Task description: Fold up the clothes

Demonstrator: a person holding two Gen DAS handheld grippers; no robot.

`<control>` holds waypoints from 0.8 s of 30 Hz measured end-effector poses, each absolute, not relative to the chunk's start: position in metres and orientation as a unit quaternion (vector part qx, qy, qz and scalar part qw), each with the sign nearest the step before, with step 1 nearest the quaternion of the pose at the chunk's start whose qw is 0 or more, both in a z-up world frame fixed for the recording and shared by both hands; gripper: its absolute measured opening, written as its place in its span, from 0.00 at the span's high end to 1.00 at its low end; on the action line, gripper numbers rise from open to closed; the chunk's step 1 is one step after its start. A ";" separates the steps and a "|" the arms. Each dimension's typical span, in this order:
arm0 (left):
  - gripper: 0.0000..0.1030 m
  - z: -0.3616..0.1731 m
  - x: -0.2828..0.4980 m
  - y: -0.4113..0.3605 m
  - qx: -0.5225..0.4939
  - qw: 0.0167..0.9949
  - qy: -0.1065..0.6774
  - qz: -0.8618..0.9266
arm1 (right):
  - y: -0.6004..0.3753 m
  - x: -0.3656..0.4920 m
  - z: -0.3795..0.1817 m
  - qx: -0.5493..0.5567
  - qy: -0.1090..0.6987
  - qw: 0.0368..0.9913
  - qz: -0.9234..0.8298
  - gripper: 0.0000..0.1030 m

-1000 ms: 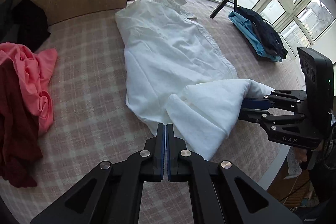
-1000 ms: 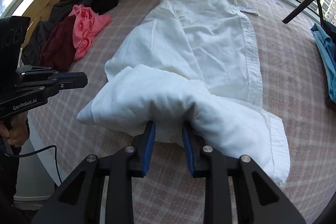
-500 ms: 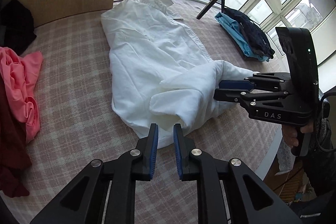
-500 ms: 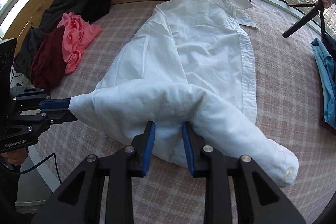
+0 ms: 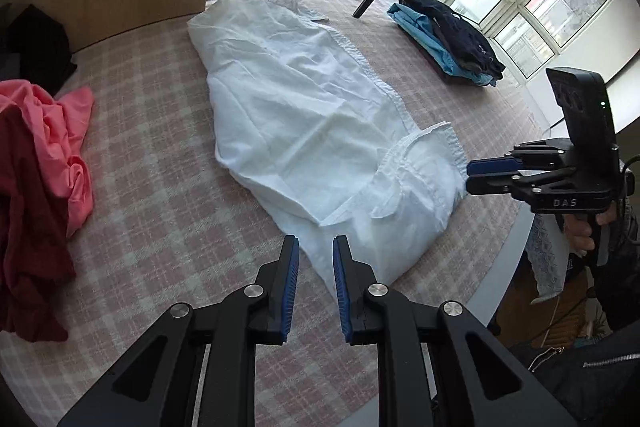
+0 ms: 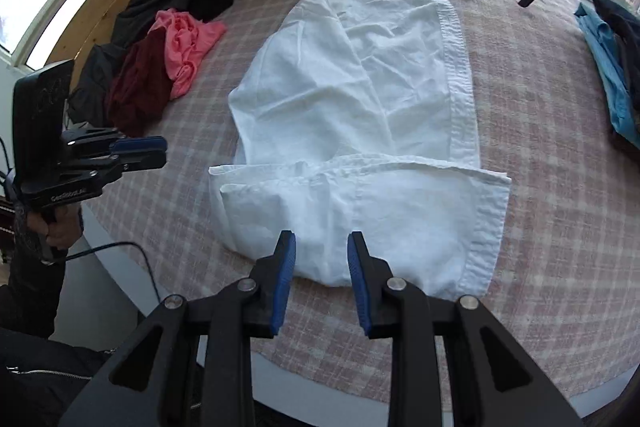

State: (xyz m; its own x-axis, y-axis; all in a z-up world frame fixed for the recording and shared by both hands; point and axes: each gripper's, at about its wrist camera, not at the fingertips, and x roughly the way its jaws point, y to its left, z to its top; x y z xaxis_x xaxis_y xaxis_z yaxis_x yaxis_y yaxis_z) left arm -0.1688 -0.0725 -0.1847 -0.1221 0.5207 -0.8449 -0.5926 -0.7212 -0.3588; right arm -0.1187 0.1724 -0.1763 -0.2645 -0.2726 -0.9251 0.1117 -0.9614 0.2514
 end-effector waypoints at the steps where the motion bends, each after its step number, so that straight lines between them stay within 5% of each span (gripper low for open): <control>1: 0.84 -0.184 -0.164 -0.064 -0.544 0.381 0.039 0.747 | 0.175 -0.120 -0.183 0.594 -0.060 0.102 -0.795 0.74; 9: 0.80 -0.200 -0.135 0.002 -0.531 0.458 0.026 0.713 | 0.178 -0.122 -0.222 0.589 -0.075 0.082 -0.801 0.74; 17: 0.86 -0.251 -0.156 0.003 -0.573 0.346 0.082 0.738 | 0.219 -0.134 -0.244 0.588 -0.009 0.015 -0.808 0.74; 24: 0.83 -0.208 -0.136 0.012 -0.536 0.351 0.060 0.765 | 0.282 -0.096 -0.205 0.547 -0.128 0.034 -0.827 0.74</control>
